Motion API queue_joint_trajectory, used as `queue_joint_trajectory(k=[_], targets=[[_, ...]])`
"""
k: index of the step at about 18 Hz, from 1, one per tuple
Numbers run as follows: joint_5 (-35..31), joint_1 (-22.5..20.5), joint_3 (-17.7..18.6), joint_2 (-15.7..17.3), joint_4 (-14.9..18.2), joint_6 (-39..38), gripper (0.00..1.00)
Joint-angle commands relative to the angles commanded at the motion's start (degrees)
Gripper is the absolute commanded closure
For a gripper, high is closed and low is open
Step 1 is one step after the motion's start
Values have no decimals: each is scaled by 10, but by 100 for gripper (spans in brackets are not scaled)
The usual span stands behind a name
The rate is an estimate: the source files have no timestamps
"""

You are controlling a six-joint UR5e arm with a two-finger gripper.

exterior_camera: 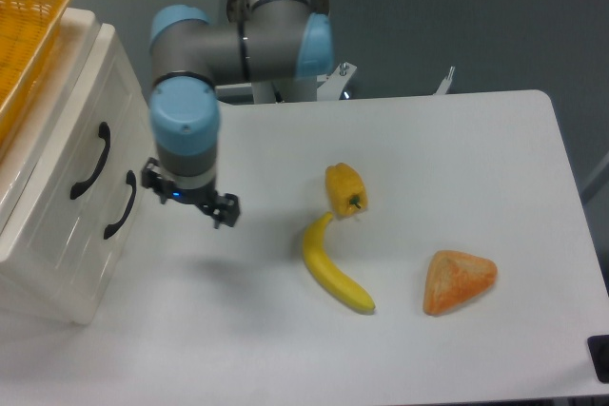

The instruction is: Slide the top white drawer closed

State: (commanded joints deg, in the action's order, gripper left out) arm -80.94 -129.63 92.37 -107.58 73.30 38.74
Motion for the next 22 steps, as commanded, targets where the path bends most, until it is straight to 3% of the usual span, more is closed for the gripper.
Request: queue_joint_trajectory(k=[3,10,22], targets=[[-35,-35,0,3,0,40,0],[-49,-130,-8,10,-1,104,0],[-63,-272,-10,8,0,355,0]])
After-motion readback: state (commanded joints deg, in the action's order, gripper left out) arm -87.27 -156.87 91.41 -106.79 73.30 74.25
